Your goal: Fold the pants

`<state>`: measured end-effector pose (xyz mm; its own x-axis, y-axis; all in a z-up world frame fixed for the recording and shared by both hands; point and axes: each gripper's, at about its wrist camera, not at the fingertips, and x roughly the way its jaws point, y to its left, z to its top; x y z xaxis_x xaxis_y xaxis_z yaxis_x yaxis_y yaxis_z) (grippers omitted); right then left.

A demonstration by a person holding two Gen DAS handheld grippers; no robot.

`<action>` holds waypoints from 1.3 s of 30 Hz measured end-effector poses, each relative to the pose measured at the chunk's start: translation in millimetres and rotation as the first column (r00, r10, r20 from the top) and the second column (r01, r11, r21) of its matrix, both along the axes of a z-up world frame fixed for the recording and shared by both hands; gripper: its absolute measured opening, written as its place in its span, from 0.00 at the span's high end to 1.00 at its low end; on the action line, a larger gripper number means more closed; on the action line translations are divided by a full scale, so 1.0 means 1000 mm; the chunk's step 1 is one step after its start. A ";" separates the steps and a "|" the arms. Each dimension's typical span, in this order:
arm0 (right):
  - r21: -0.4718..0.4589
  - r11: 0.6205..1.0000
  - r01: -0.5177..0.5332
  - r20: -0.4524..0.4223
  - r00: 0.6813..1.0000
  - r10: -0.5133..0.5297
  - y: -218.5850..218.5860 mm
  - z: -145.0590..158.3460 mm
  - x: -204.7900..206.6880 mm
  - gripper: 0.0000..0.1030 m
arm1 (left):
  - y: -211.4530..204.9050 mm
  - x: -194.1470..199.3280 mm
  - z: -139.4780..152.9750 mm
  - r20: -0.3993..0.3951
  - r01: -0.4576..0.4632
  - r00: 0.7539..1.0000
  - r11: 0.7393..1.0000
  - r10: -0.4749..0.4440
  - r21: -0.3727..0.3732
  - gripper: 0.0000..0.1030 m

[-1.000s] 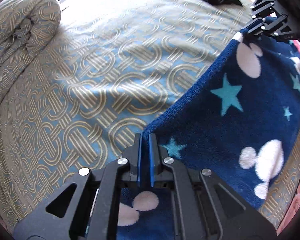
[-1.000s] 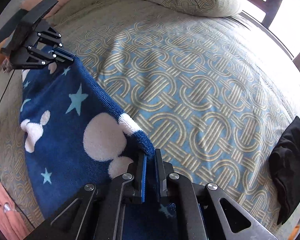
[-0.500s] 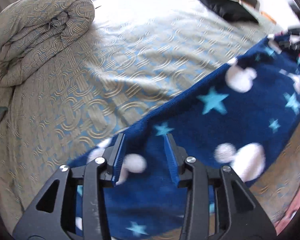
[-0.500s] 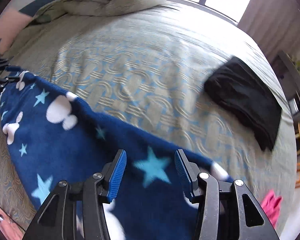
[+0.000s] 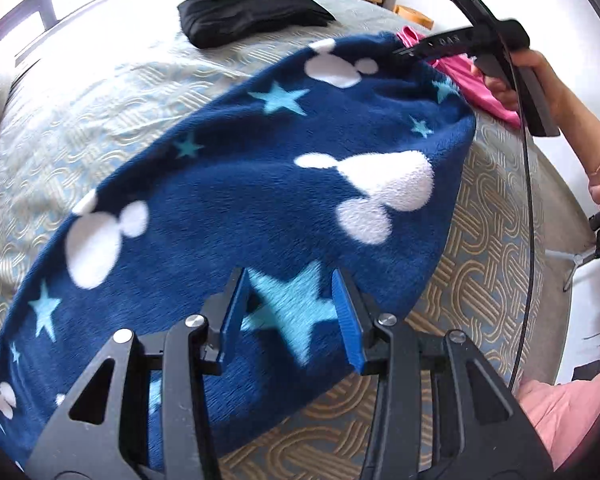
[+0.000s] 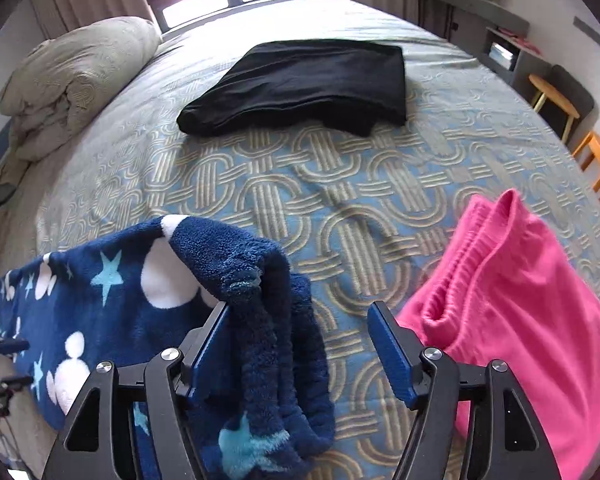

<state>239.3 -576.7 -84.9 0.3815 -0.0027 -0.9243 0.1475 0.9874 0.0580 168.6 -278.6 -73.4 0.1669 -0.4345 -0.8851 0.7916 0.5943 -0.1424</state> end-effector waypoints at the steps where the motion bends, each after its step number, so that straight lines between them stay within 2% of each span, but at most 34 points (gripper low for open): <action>1: 0.022 1.000 -0.005 -0.032 0.999 0.006 0.001 -0.010 0.004 0.34 | -0.012 0.000 -0.007 0.006 -0.001 1.000 1.000 0.001 0.024 0.56; 2: 0.033 0.999 -0.006 -0.072 0.997 0.008 0.004 -0.021 0.009 0.41 | -0.021 0.001 -0.013 0.006 -0.005 1.000 0.999 0.004 0.038 0.56; 3: 0.036 0.999 -0.014 -0.082 0.996 0.017 0.007 -0.031 0.013 0.71 | -0.024 0.004 -0.017 -0.007 -0.012 1.000 0.999 0.013 0.038 0.56; 4: 0.013 1.000 -0.020 -0.069 0.997 0.021 0.012 -0.035 0.017 0.72 | -0.025 0.008 -0.020 -0.030 -0.030 0.999 0.999 0.031 0.027 0.56; 6: -0.071 0.997 0.000 0.010 1.000 0.001 0.019 -0.024 0.018 0.77 | -0.020 0.018 -0.024 -0.104 -0.069 0.992 0.998 0.067 -0.008 0.56; 7: -0.084 0.996 0.022 0.046 0.999 -0.018 0.015 -0.019 0.023 0.77 | -0.018 0.020 -0.024 -0.118 -0.074 0.990 0.997 0.072 -0.018 0.56; 9: 0.003 0.999 0.047 0.050 0.998 -0.047 0.001 -0.018 0.035 0.76 | -0.015 0.022 -0.025 -0.128 -0.078 0.989 0.997 0.075 -0.023 0.55; 10: 0.007 1.000 0.027 0.012 1.000 -0.027 0.000 -0.023 0.040 0.68 | -0.014 0.022 -0.025 -0.128 -0.083 0.989 0.996 0.080 -0.024 0.55; 11: -0.028 1.000 -0.008 -0.028 1.000 0.007 0.004 -0.031 0.042 0.61 | -0.012 0.021 -0.025 -0.129 -0.092 0.988 0.995 0.088 -0.025 0.55; 12: -0.083 0.996 -0.022 -0.013 1.000 0.021 0.007 -0.031 0.037 0.49 | -0.010 0.021 -0.024 -0.128 -0.101 0.987 0.994 0.097 -0.028 0.55; 13: -0.128 0.991 -0.029 0.005 1.000 0.030 0.010 -0.026 0.031 0.43 | -0.007 0.021 -0.021 -0.130 -0.113 0.986 0.993 0.108 -0.033 0.55; 15: -0.180 0.983 -0.020 0.012 1.000 0.023 0.014 -0.012 0.015 0.42 | 0.004 0.021 -0.012 -0.135 -0.148 0.981 0.988 0.140 -0.051 0.55; 17: -0.194 0.981 0.015 0.065 0.998 -0.003 0.012 0.011 -0.009 0.40 | 0.017 0.021 -0.001 -0.121 -0.188 0.976 0.979 0.178 -0.074 0.55; 19: -0.207 0.978 0.037 0.125 0.992 -0.011 0.015 0.031 -0.035 0.33 | 0.040 0.015 0.015 -0.094 -0.246 0.967 0.962 0.235 -0.123 0.55; 21: -0.257 0.965 0.056 0.154 0.988 -0.016 0.029 0.046 -0.059 0.33 | 0.058 0.004 0.026 -0.101 -0.264 0.963 0.948 0.249 -0.176 0.55; 23: -0.299 0.952 0.062 0.177 0.984 -0.008 0.041 0.054 -0.079 0.33 | 0.068 -0.015 0.030 -0.128 -0.227 0.971 0.951 0.203 -0.210 0.55; 24: -0.288 0.956 0.058 0.189 0.982 -0.002 0.038 0.057 -0.088 0.33 | 0.068 -0.026 0.027 -0.141 -0.194 0.976 0.959 0.167 -0.208 0.55; 27: -0.283 0.958 0.046 0.223 0.975 0.019 0.053 0.063 -0.113 0.33 | 0.055 -0.061 0.002 -0.173 -0.100 0.982 0.987 0.077 -0.127 0.55; 28: -0.265 0.964 0.034 0.227 0.974 0.029 0.058 0.062 -0.116 0.33 | 0.047 -0.068 -0.012 -0.184 -0.082 0.981 0.993 0.065 -0.088 0.55; 30: -0.140 0.989 -0.039 0.210 0.975 0.068 0.066 0.055 -0.115 0.33 | 0.039 -0.076 -0.031 -0.181 -0.078 0.981 0.996 0.070 -0.041 0.55; 32: -0.095 0.993 -0.075 0.190 0.977 0.092 0.074 0.045 -0.103 0.34 | 0.029 -0.068 -0.039 -0.145 -0.119 0.983 0.992 0.112 -0.044 0.55; 35: -0.166 0.985 -0.048 0.199 0.977 0.081 0.075 0.029 -0.081 0.35 | 0.024 -0.049 -0.033 -0.112 -0.198 0.976 0.975 0.186 -0.100 0.55; 37: -0.222 0.974 0.047 0.147 0.989 -0.014 0.059 0.010 -0.064 0.35 | 0.026 -0.041 -0.021 -0.119 -0.210 0.974 0.966 0.193 -0.152 0.55; 38: -0.262 0.960 0.100 0.097 0.992 -0.077 0.046 -0.005 -0.056 0.35 | 0.025 -0.040 -0.017 -0.093 -0.196 0.979 0.968 0.183 -0.157 0.55; 39: -0.251 0.960 0.121 0.061 0.992 -0.109 0.036 -0.017 -0.052 0.35 | 0.024 -0.040 -0.016 -0.067 -0.177 0.983 0.973 0.169 -0.146 0.55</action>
